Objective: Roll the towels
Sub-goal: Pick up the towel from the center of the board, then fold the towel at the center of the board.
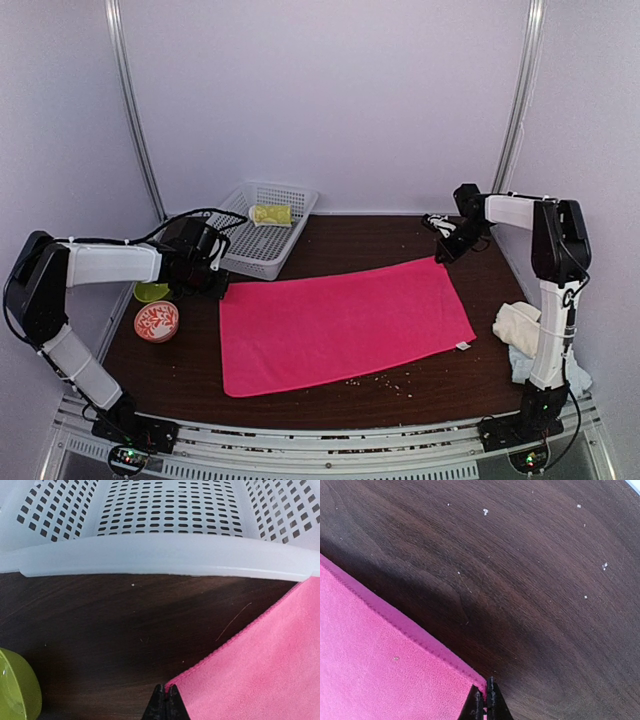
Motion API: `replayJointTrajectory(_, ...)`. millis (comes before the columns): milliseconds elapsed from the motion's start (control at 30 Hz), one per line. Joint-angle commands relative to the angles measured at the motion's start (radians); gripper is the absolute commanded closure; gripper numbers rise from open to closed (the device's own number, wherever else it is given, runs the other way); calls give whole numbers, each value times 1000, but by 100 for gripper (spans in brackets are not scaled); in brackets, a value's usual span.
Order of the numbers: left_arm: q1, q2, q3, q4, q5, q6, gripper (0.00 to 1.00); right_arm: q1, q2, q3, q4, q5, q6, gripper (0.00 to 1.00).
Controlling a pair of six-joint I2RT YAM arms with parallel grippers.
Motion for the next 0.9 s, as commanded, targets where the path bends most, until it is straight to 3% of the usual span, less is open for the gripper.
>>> replayJointTrajectory(0,7,-40,0,-4,57,12,100,4,-34,9,-15,30,-31,100)
replayJointTrajectory(600,7,-205,-31,-132,189,10,100,-14,-235,-176,-106,-60,-330,100)
replayJointTrajectory(867,7,-225,-47,-189,245,-6,100,-27,-275,-220,-131,-95,-361,100)
